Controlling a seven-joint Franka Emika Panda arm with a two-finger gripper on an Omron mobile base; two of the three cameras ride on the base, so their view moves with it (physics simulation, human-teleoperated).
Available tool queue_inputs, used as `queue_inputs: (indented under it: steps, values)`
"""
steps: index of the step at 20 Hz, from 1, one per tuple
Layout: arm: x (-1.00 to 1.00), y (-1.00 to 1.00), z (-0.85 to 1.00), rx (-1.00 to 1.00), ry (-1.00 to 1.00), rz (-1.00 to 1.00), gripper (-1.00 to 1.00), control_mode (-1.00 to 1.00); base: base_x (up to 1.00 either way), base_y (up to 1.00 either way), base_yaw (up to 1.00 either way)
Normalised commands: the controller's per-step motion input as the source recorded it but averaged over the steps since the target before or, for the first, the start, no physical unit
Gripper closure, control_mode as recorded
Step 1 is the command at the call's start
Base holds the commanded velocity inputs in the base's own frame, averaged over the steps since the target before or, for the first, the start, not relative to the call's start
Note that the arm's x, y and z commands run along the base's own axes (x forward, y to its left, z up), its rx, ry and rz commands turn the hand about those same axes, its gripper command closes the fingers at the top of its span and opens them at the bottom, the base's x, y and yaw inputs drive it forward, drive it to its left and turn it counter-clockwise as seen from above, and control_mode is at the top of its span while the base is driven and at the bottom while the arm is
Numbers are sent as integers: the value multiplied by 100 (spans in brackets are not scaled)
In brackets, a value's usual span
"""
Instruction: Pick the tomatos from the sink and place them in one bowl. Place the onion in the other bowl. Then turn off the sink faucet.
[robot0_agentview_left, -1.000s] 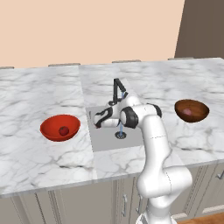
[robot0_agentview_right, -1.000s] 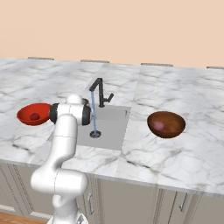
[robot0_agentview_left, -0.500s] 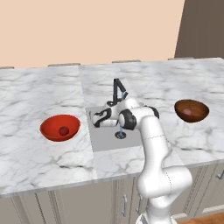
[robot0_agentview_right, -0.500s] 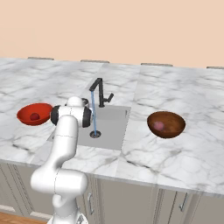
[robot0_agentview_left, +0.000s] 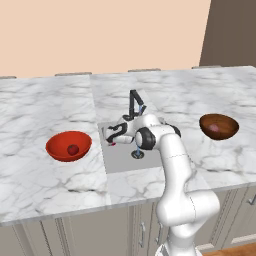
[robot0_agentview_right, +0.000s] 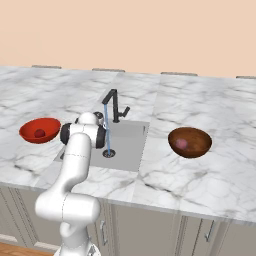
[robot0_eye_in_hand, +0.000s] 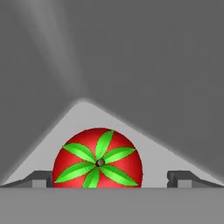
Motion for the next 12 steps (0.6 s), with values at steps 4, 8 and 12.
queue_inputs:
  steps: [4,8,12]
  values:
    - [0,65,-31,0,1,11,100,-100,0,0,0]
    - [0,39,-18,-3,2,6,100,-100,0,0,0]
    - [-22,29,3,-4,-1,3,100,-100,0,0,0]
